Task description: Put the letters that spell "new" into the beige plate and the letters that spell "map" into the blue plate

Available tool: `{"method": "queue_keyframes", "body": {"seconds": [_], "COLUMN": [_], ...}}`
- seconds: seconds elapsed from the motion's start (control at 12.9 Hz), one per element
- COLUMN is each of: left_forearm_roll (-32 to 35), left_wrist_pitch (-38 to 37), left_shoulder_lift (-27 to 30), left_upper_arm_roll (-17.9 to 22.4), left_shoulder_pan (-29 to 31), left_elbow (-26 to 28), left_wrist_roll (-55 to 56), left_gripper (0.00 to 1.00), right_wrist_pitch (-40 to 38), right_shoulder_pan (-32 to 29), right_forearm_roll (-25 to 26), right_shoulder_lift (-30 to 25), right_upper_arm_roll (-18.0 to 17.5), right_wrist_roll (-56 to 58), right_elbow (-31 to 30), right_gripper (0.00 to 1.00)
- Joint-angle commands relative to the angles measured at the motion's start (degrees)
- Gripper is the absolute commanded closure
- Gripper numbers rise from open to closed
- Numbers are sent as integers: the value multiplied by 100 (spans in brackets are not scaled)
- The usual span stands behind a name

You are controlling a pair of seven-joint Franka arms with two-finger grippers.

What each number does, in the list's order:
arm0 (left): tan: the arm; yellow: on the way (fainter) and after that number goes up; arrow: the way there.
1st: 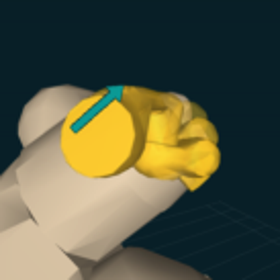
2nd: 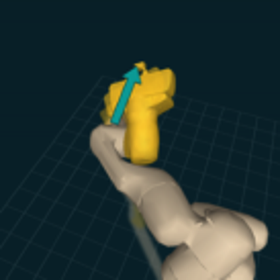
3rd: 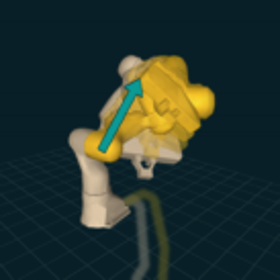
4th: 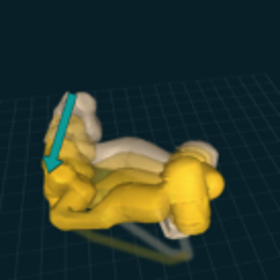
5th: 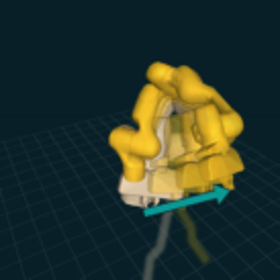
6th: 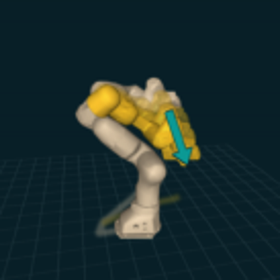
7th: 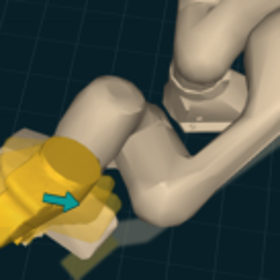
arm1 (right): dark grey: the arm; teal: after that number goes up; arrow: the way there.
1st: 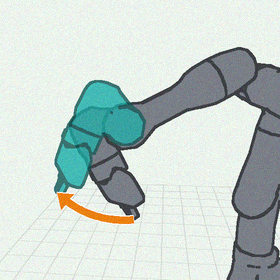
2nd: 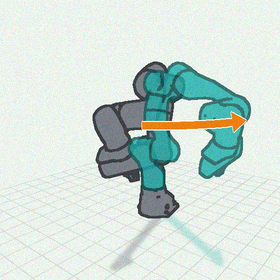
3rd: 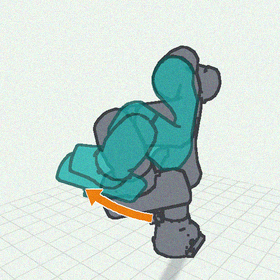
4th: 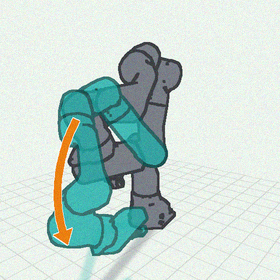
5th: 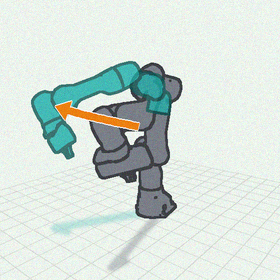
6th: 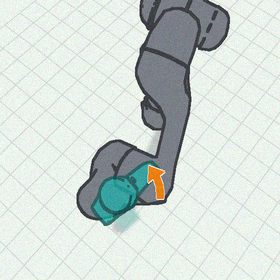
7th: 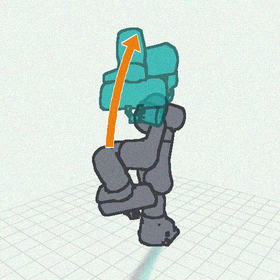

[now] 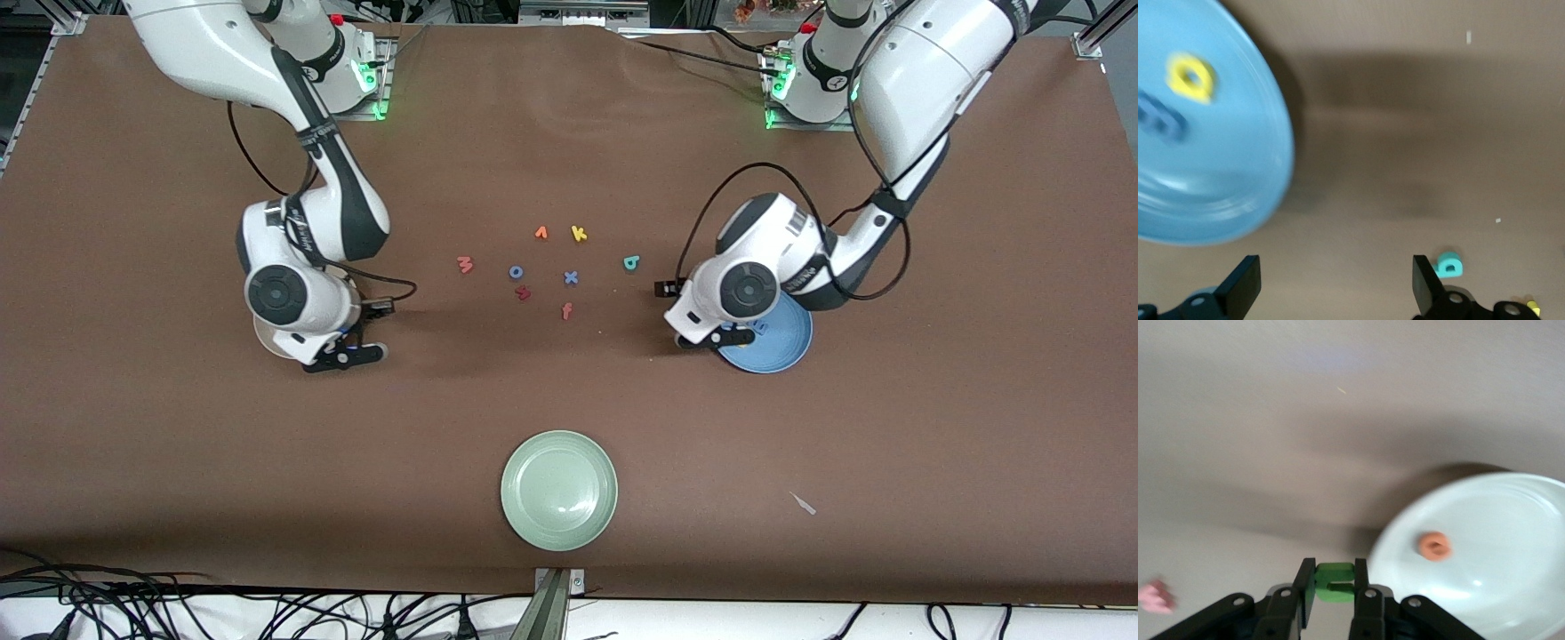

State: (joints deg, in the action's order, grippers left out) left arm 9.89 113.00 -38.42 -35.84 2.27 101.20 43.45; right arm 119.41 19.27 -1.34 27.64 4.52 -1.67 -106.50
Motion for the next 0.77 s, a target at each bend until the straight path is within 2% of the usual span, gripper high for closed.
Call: {"method": "queue_keyframes", "body": {"seconds": [0.0, 0.15, 0.23, 0.31, 0.39, 0.54, 0.62, 0.7], "left_forearm_roll": [-198, 11, 169, 258, 276, 704, 968, 1058], "left_wrist_pitch": [816, 1310, 1486, 1610, 1776, 2015, 2068, 2146], "left_shoulder_lift": [116, 46, 37, 45, 72, 63, 63, 54], "left_upper_arm_roll": [-19, -2, -2, -2, -2, 7, -2, 24], "left_shoulder_pan": [-235, -673, -841, -929, -1000, -1271, -1238, -1229], "left_elbow": [348, 549, 646, 786, 953, 1147, 1218, 1227], "left_wrist_roll": [689, 938, 990, 1060, 1061, 1069, 1104, 1157], "left_gripper": [0, 0, 0, 0, 0, 1, 6, 7], "right_wrist_pitch": [686, 1223, 1408, 1410, 1349, 720, 420, 373], "right_shoulder_pan": [33, 33, 24, 24, 24, 33, 33, 41], "right_forearm_roll": [-69, -69, -69, -95, -104, -104, -95, -104], "right_shoulder_lift": [-470, -427, -418, -417, -444, -470, -496, -575], "right_upper_arm_roll": [329, 514, 524, 524, 524, 419, 244, 60], "right_wrist_roll": [657, 1088, 1203, 1152, 1047, 678, 581, 571], "right_elbow": [-940, -1231, -1337, -1338, -1294, -979, -812, -811], "right_gripper": [81, 80, 75, 46, 0, 0, 0, 0]}}
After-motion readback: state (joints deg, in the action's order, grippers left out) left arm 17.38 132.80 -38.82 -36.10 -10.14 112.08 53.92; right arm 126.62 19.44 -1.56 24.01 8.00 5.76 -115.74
